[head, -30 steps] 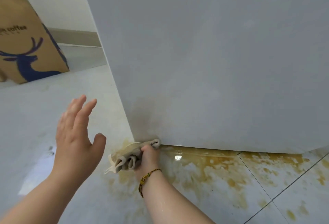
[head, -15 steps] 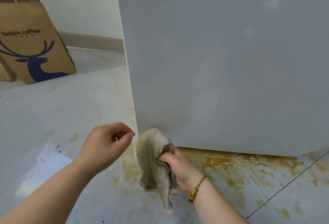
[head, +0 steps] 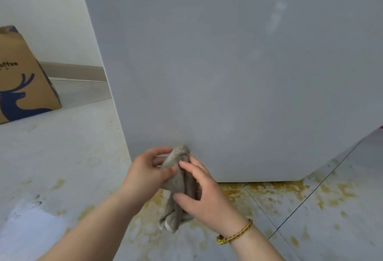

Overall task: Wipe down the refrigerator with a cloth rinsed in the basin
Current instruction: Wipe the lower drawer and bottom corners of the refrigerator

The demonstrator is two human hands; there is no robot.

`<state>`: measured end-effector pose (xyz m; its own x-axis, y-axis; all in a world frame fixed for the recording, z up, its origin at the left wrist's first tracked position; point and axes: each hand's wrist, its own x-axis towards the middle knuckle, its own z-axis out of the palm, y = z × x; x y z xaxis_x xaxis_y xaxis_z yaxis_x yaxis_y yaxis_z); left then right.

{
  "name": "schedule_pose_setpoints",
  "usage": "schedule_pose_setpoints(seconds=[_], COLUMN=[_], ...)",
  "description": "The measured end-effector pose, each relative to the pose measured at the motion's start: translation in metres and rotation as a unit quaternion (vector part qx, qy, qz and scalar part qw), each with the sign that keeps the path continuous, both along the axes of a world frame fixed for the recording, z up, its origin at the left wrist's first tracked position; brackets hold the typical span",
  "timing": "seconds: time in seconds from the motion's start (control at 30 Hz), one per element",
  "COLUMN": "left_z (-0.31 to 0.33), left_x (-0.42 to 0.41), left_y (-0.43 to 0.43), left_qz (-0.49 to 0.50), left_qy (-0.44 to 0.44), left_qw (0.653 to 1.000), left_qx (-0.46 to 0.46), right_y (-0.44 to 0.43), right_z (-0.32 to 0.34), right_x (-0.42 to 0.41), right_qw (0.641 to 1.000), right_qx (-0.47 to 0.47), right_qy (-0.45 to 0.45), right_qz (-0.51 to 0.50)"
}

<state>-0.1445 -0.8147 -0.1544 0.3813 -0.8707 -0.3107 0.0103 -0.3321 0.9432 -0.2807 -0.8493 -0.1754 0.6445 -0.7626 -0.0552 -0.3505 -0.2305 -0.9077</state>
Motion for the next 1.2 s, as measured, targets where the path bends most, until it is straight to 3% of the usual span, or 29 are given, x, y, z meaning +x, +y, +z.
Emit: schedule_pose_setpoints(seconds=[0.17, 0.37, 0.5, 0.63, 0.7, 0.77, 0.83, 0.97, 1.1, 1.13, 1.2], left_z=[0.021, 0.030, 0.031, 0.030, 0.033, 0.037, 0.042, 0.048, 0.036, 0.034, 0.028], left_x=[0.011, 0.014, 0.018, 0.018, 0.013, 0.006, 0.003, -0.001, -0.009, -0.014, -0.020], left_y=[0.008, 0.011, 0.010, 0.012, 0.012, 0.010, 0.011, 0.008, 0.009, 0.009, 0.011], left_qz=[-0.138, -0.227, -0.182, -0.132, -0.104, -0.083, -0.089, -0.149, -0.298, -0.316, -0.306], left_qy=[0.077, 0.142, 0.116, 0.150, 0.179, 0.192, 0.153, -0.074, -0.294, -0.307, -0.261], left_qw=[0.987, 0.962, 0.974, 0.978, 0.976, 0.976, 0.983, 0.982, 0.903, 0.892, 0.912], left_qx=[-0.040, -0.059, -0.062, -0.058, -0.060, -0.054, -0.054, -0.085, -0.096, -0.097, -0.078], right_y=[-0.029, -0.033, -0.033, -0.023, -0.016, -0.009, -0.006, -0.008, -0.009, -0.009, -0.009], right_z=[0.009, -0.001, 0.003, 0.014, 0.019, 0.022, 0.027, 0.040, 0.049, 0.049, 0.049], right_x=[-0.036, -0.034, -0.044, -0.052, -0.051, -0.051, -0.055, -0.065, -0.061, -0.059, -0.056], right_qw=[0.972, 0.944, 0.909, 0.896, 0.905, 0.936, 0.958, 0.949, 0.939, 0.937, 0.935], right_qx=[0.131, 0.292, 0.368, 0.400, 0.386, 0.328, 0.275, 0.265, 0.271, 0.271, 0.273], right_qy=[-0.130, -0.156, -0.187, -0.162, -0.147, -0.103, -0.078, -0.159, -0.204, -0.209, -0.216], right_qz=[-0.148, -0.002, 0.058, 0.107, 0.105, 0.074, 0.015, -0.061, -0.064, -0.064, -0.067])
